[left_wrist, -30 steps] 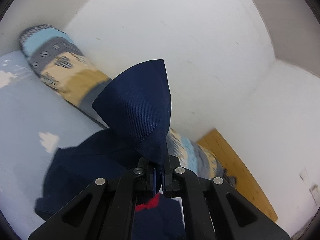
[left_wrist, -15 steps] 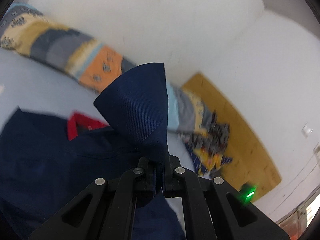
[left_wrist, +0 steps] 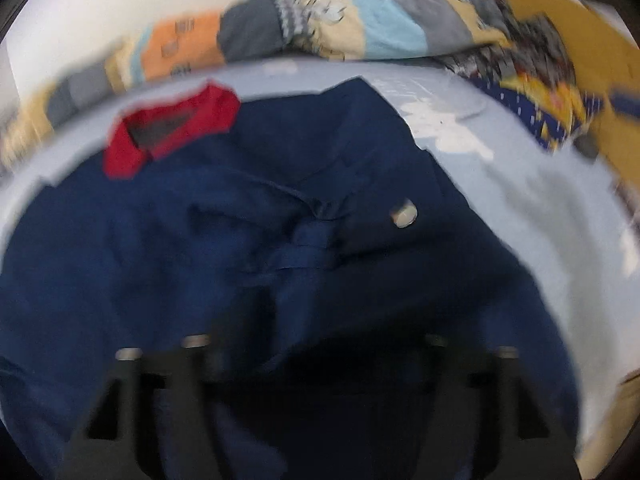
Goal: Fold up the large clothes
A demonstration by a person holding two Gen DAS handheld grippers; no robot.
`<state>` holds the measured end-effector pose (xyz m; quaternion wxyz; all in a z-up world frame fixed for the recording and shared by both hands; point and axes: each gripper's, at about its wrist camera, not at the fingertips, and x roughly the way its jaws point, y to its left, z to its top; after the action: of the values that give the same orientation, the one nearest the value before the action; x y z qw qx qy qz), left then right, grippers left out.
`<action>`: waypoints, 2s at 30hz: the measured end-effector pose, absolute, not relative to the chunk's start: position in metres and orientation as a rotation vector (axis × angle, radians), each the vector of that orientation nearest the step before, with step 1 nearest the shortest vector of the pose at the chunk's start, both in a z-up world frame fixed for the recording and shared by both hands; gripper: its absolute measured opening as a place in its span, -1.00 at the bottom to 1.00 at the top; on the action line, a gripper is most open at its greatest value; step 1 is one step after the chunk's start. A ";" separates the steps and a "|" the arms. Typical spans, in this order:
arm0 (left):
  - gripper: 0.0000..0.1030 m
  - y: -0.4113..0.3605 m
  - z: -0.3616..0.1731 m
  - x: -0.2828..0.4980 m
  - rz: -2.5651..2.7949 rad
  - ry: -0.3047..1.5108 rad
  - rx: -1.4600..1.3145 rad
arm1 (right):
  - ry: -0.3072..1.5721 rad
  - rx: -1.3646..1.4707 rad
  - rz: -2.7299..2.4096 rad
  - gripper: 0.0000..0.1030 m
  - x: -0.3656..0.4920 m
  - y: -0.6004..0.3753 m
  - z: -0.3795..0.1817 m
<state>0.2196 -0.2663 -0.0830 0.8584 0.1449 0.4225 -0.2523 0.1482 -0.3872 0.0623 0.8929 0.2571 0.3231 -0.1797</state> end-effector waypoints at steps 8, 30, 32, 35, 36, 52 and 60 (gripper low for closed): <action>0.61 -0.259 -0.056 0.137 -0.769 0.744 0.489 | 0.665 0.522 -0.352 0.65 0.152 -0.387 0.063; 0.63 0.014 -0.088 0.309 -0.181 1.039 0.188 | 1.199 0.357 -0.225 -0.08 0.211 -0.343 -0.064; 0.64 0.011 -0.059 0.302 -0.227 0.942 0.183 | 1.127 0.357 -0.237 -0.03 0.207 -0.344 -0.043; 0.72 0.011 -0.036 0.297 -0.234 0.836 0.205 | 1.041 0.380 -0.235 0.23 0.207 -0.351 -0.028; 0.73 0.015 -0.041 0.302 -0.218 0.858 0.198 | 1.047 0.385 -0.236 0.24 0.207 -0.352 -0.032; 0.70 0.118 -0.075 0.386 -0.279 1.101 -0.245 | 1.006 0.689 -0.107 0.35 0.209 -0.452 -0.081; 0.69 0.107 -0.103 0.417 -0.492 1.157 -0.432 | 0.928 0.871 0.072 0.72 0.239 -0.464 -0.106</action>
<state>0.4170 0.1069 -0.1029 0.7871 -0.2003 0.5369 -0.2283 0.2386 -0.4644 -0.1058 0.8037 0.4065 0.4333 0.0336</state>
